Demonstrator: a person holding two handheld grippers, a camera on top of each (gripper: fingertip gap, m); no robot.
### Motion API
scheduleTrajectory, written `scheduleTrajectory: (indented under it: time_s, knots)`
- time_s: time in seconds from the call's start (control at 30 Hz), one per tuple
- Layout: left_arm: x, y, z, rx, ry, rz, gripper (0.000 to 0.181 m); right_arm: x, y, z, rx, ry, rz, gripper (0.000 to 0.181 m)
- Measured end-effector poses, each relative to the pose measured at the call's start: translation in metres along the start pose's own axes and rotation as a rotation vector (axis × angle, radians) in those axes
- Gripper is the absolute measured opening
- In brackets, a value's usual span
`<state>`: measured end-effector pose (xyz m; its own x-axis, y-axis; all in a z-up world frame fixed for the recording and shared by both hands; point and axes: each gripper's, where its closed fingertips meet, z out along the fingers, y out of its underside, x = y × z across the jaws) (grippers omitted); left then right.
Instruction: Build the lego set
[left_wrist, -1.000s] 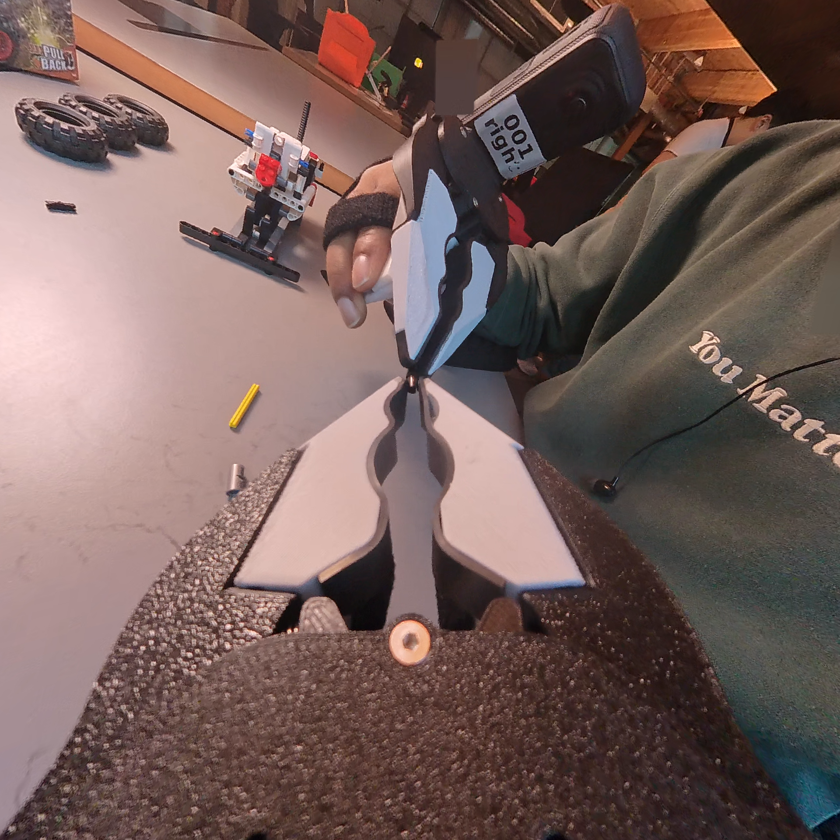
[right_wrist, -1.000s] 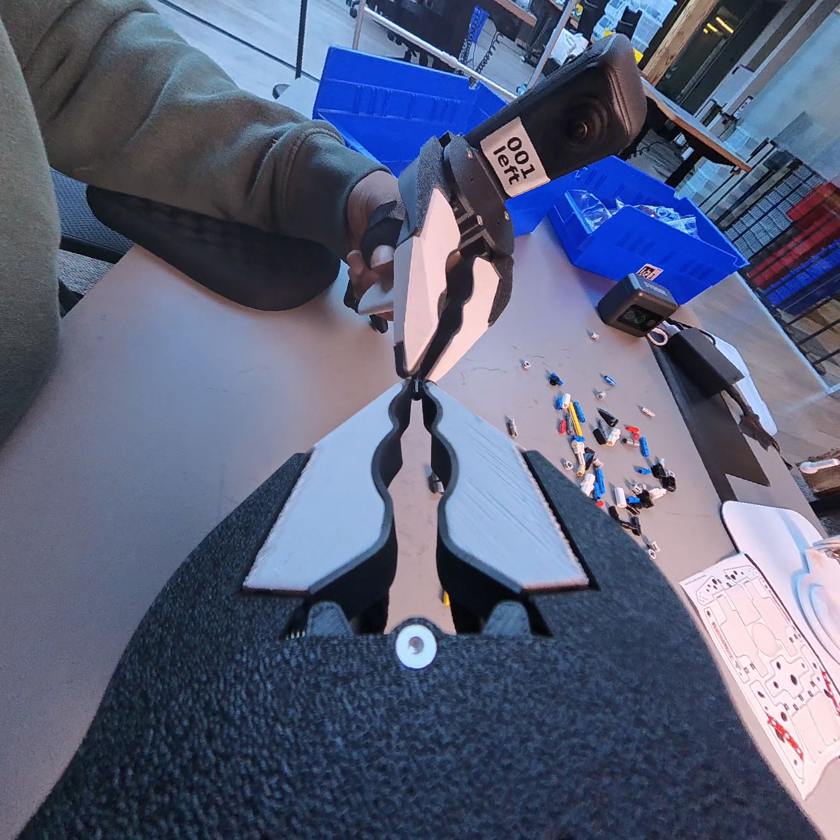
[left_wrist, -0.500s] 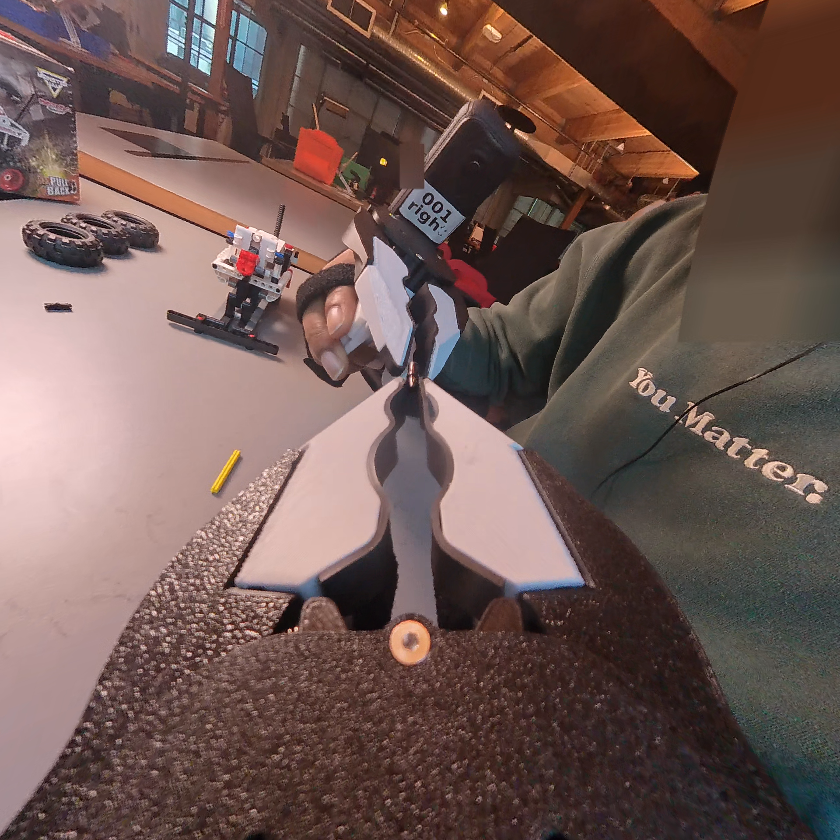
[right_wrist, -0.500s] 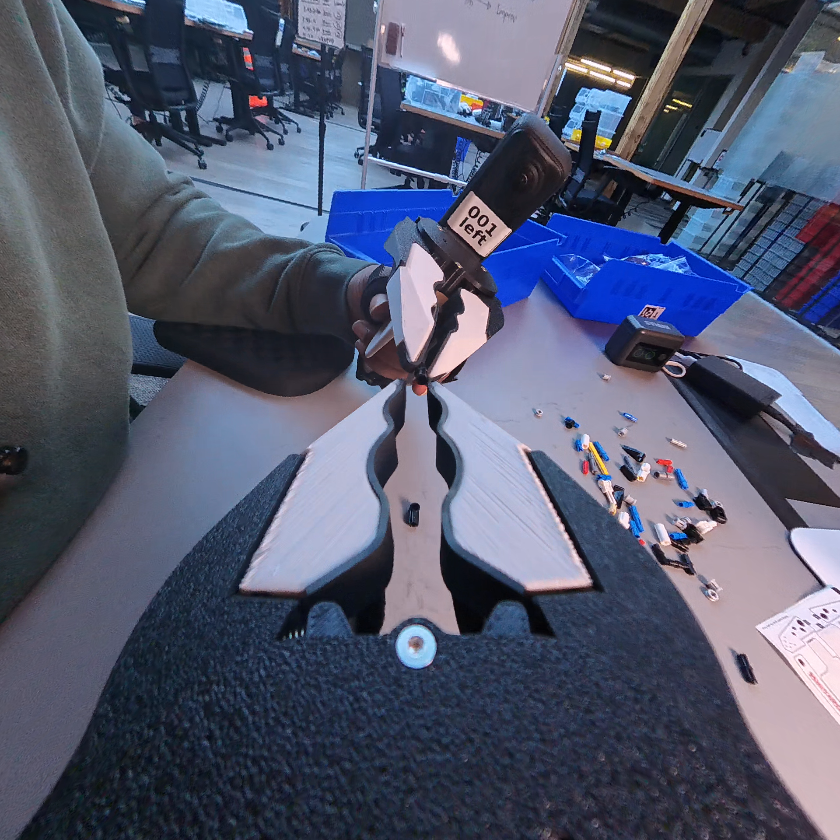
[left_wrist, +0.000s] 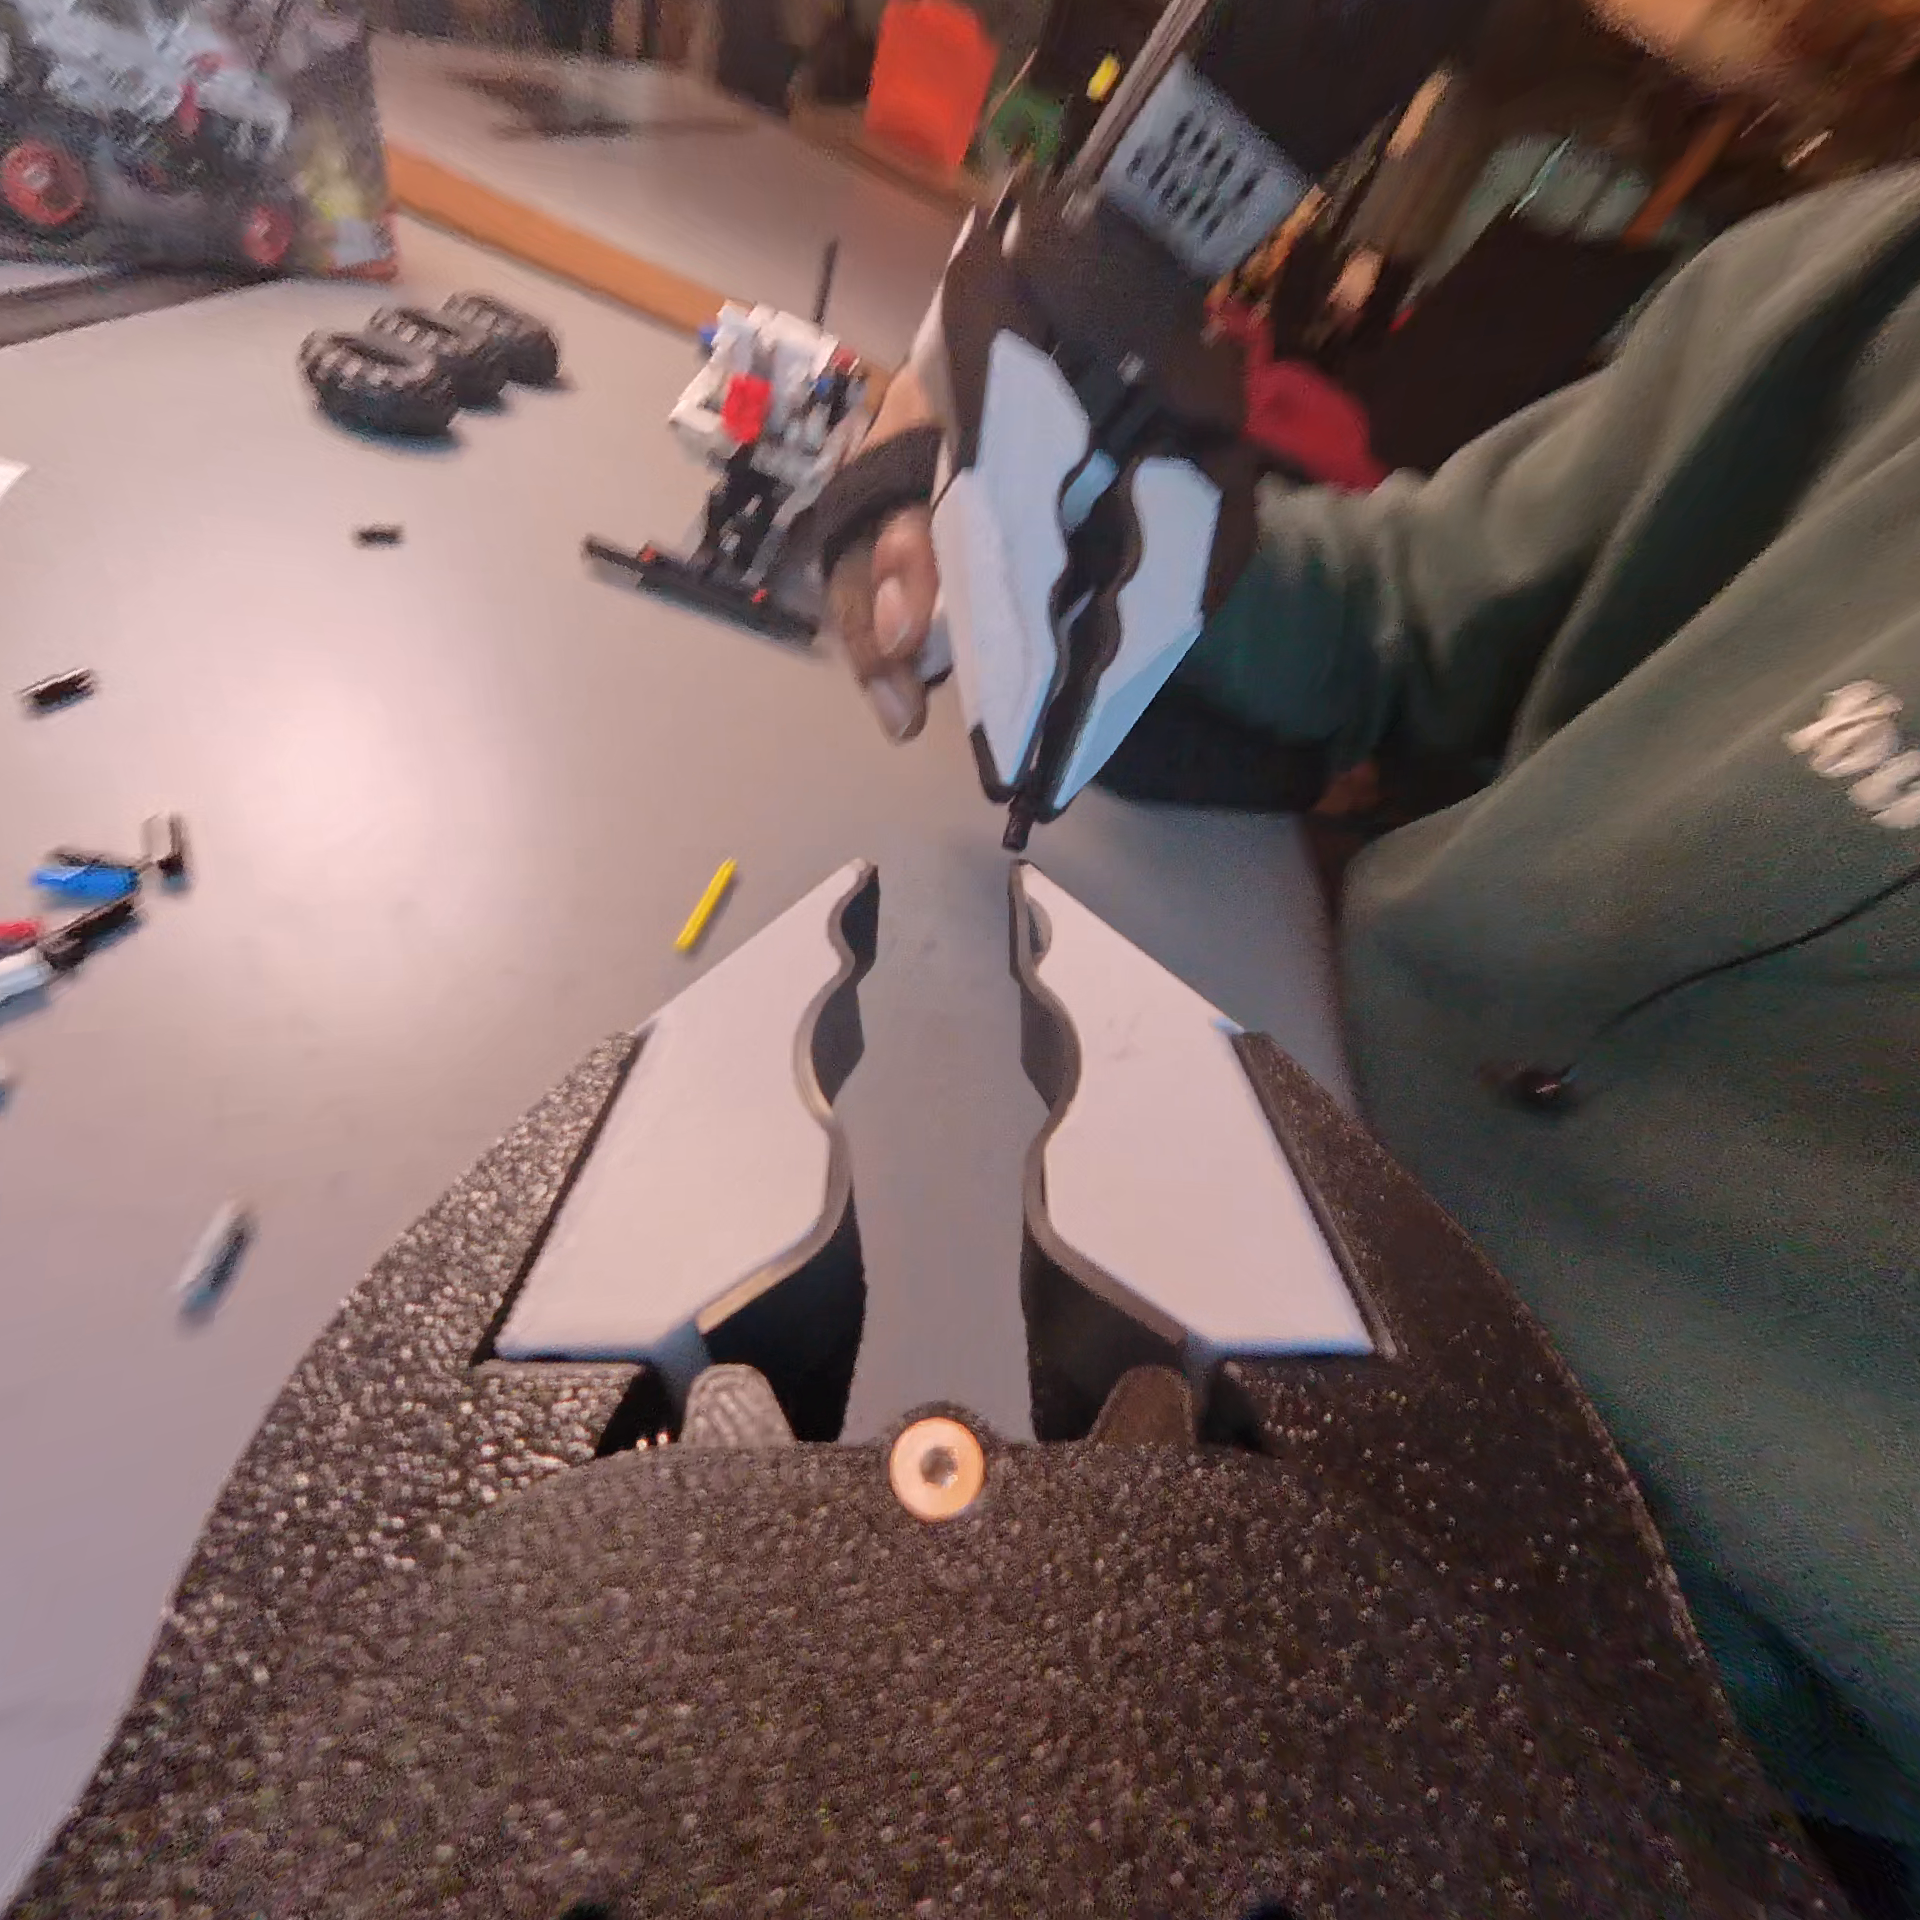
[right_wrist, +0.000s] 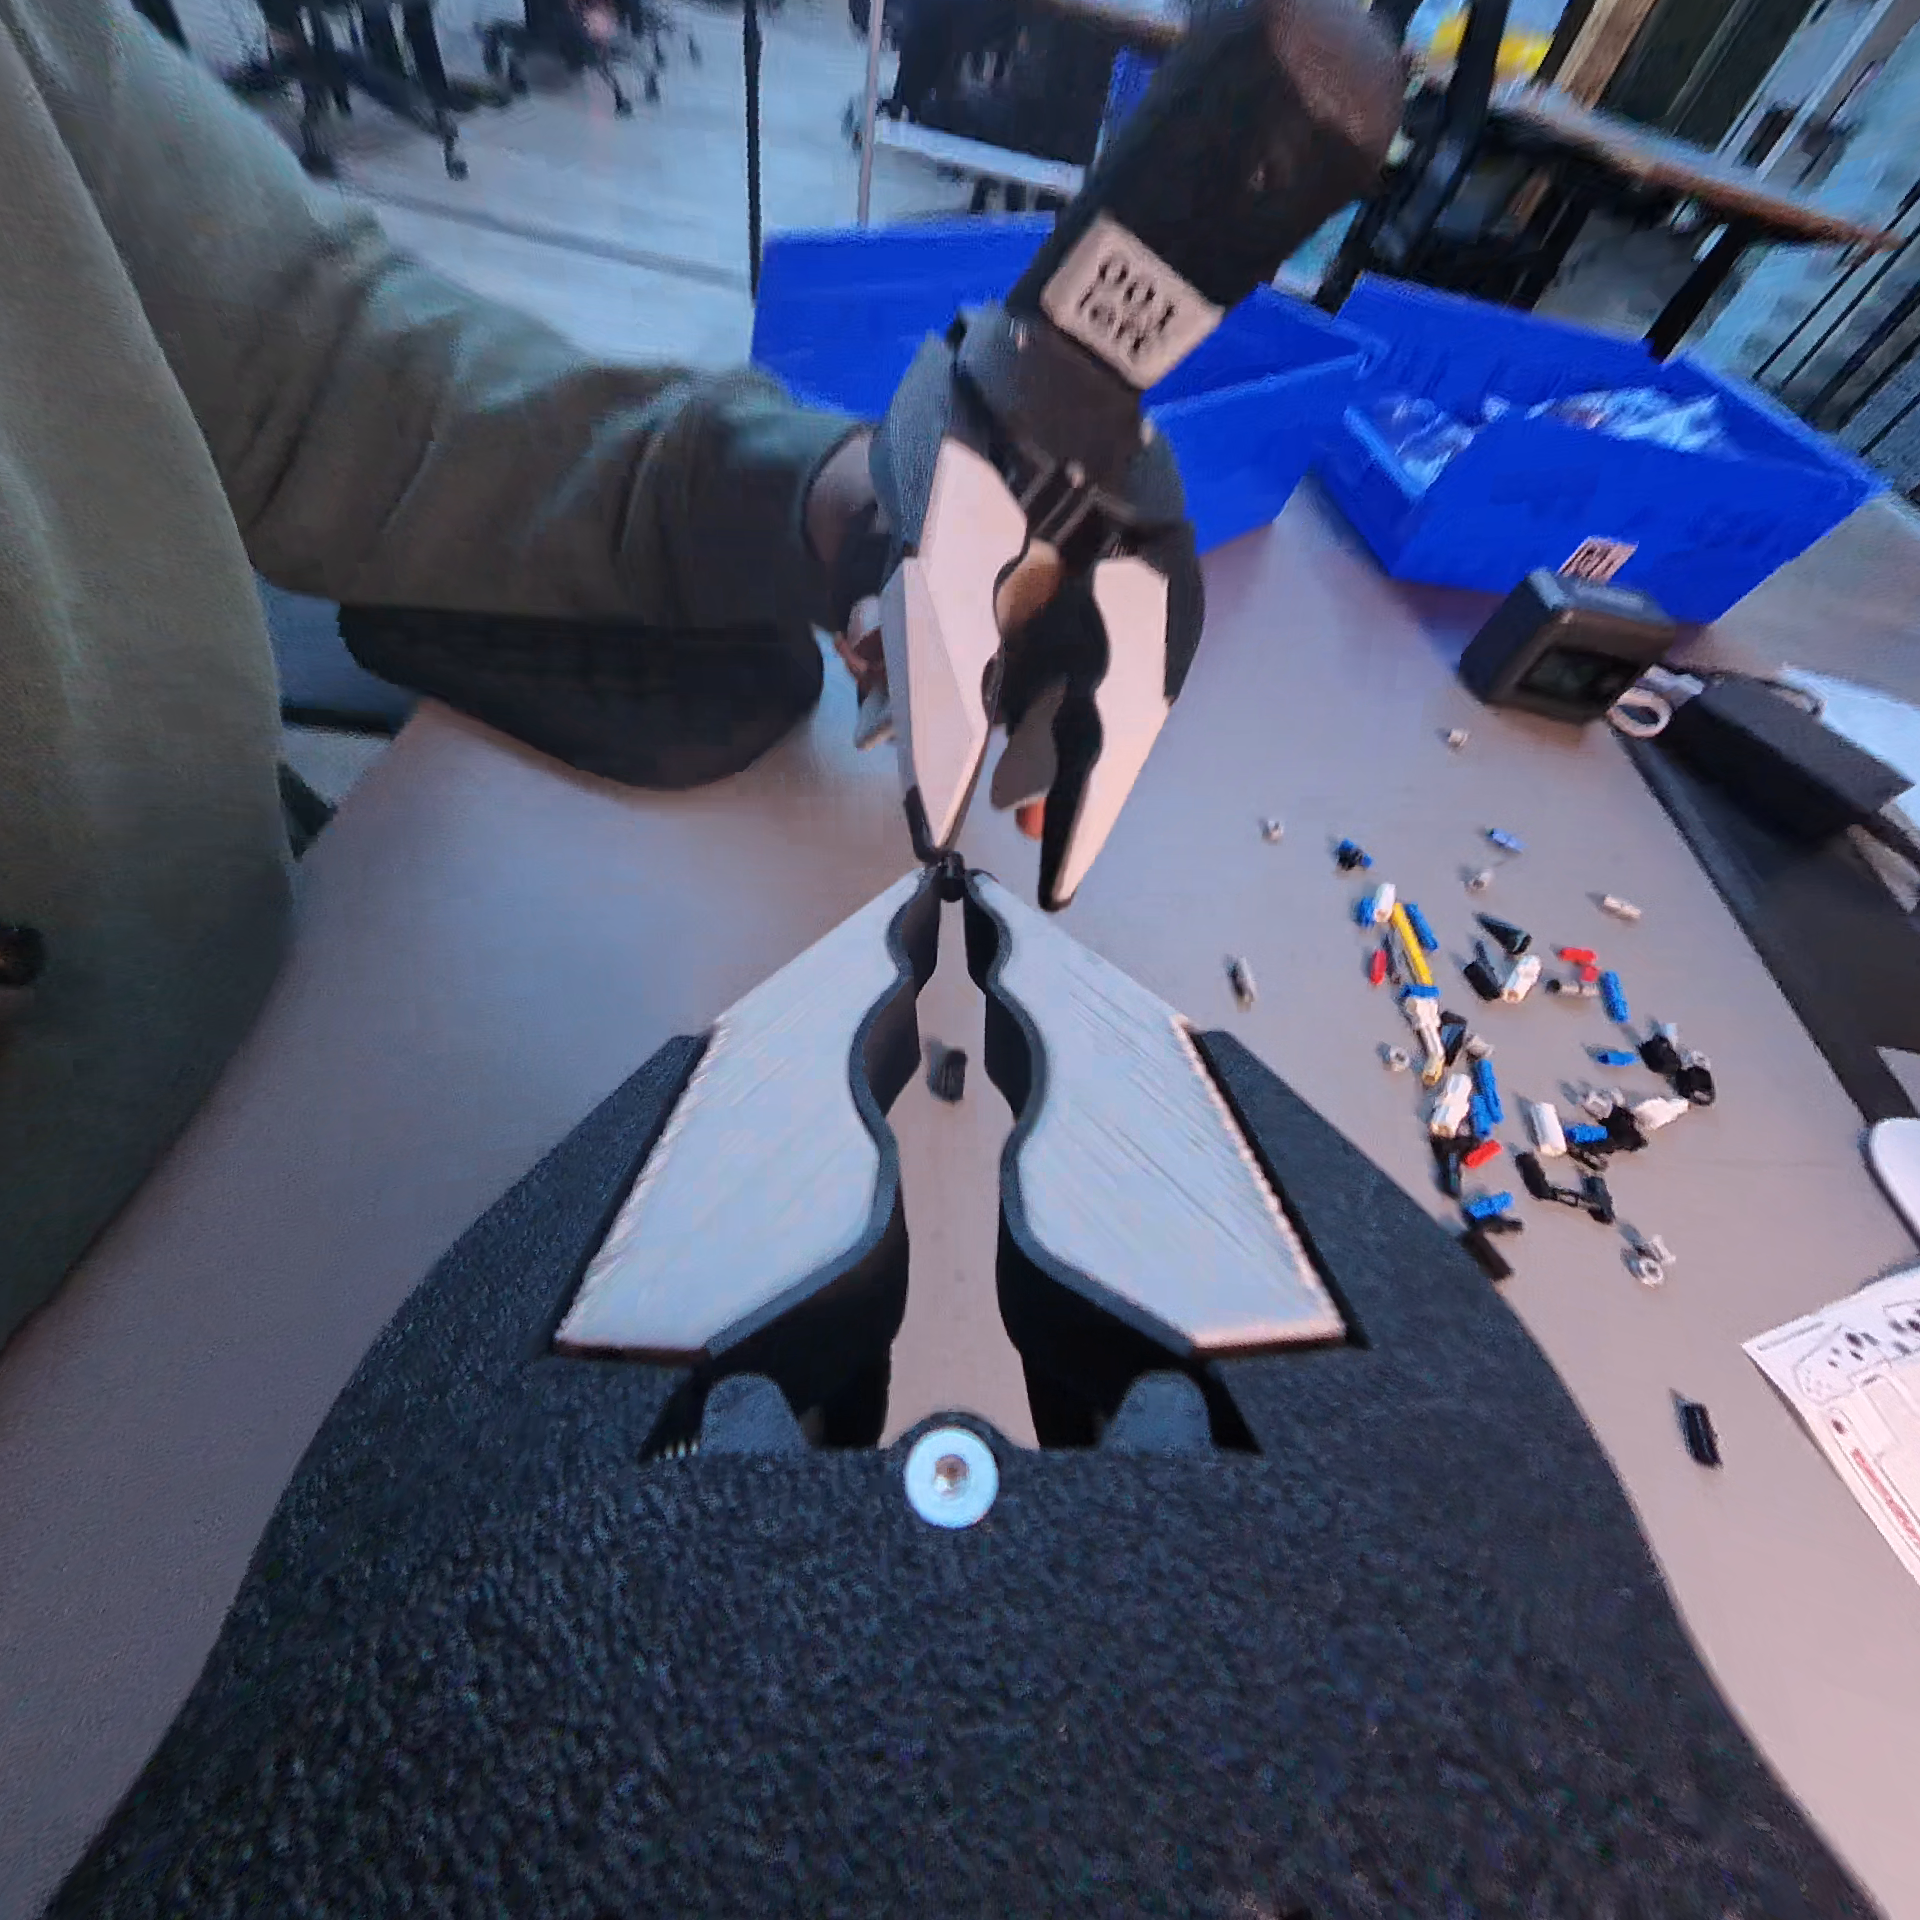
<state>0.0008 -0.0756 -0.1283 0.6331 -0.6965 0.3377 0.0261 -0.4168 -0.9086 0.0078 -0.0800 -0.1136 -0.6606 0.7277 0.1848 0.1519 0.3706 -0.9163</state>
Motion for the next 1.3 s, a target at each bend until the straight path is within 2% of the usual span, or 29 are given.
scheduleTrajectory:
  time_s: [0.07,0.17,0.27,0.43,0.83,1.3]
  knots:
    - [-0.022,0.029,-0.003,-0.17,-0.136,0.061,0.024,0.003,0.022,0.008,-0.159,-0.028,-0.047,0.004]
    - [-0.031,0.06,0.002,-0.327,-0.177,0.086,0.021,0.003,0.05,0.022,-0.362,-0.121,-0.09,0.003]
    - [-0.035,0.076,0.008,-0.397,-0.192,0.105,0.016,0.003,0.068,0.035,-0.507,-0.207,-0.125,0.004]
    - [-0.034,0.08,0.011,-0.423,-0.194,0.135,0.009,0.001,0.083,0.046,-0.654,-0.29,-0.195,0.004]
    - [-0.038,0.087,0.016,-0.464,-0.216,0.171,0.002,0.001,0.091,0.046,-0.813,-0.368,-0.286,0.004]
    - [-0.038,0.085,0.023,-0.461,-0.234,0.192,0.003,0.0,0.094,0.04,-0.903,-0.425,-0.385,0.004]
